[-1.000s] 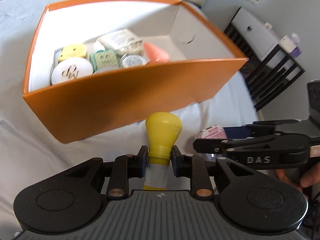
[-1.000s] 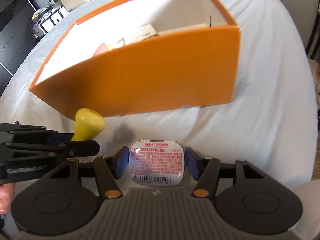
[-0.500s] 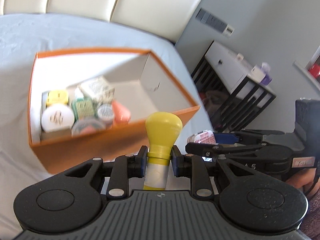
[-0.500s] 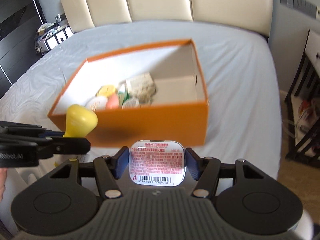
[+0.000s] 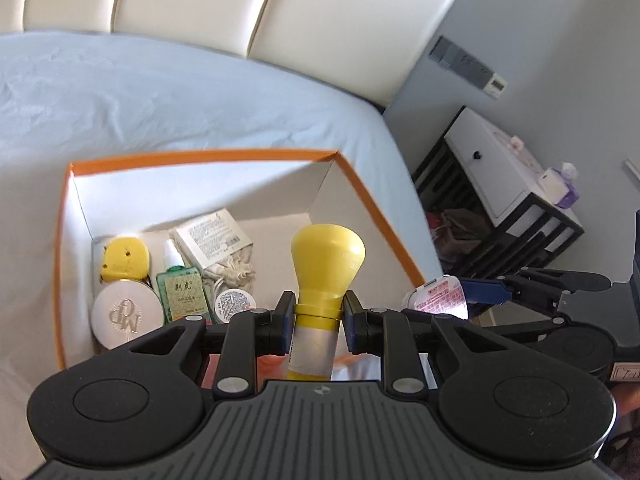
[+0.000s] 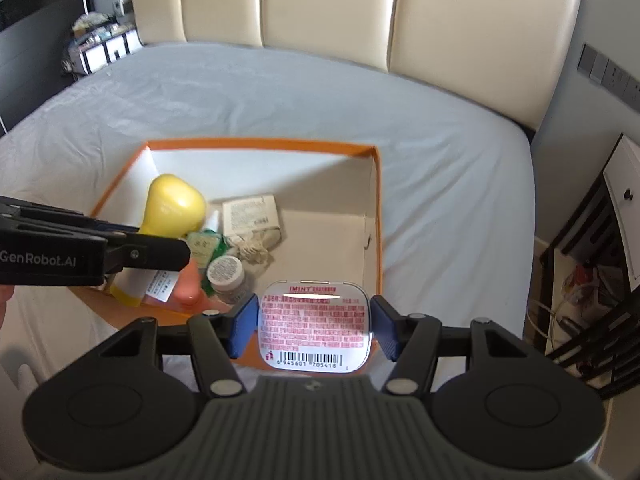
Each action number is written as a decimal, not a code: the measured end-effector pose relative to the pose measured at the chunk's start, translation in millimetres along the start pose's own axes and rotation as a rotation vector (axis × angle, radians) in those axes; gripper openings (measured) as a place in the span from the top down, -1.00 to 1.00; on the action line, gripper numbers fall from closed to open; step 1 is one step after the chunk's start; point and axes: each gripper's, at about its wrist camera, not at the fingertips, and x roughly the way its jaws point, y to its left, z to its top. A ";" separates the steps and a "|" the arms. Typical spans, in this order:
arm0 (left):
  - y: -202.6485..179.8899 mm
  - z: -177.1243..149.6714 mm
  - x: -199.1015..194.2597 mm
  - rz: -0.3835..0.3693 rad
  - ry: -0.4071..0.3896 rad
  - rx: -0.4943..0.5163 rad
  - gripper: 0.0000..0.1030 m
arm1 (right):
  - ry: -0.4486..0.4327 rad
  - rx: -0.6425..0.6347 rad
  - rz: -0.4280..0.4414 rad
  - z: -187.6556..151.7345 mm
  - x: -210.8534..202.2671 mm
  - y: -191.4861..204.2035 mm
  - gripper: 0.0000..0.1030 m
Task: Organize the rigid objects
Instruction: 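Carry the tube and mint tin over the box and release both inside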
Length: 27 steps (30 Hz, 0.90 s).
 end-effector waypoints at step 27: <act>48.0 -1.1 35.0 -0.132 -0.005 -0.158 0.48 | 0.379 -0.059 0.018 28.6 107.6 29.7 -0.18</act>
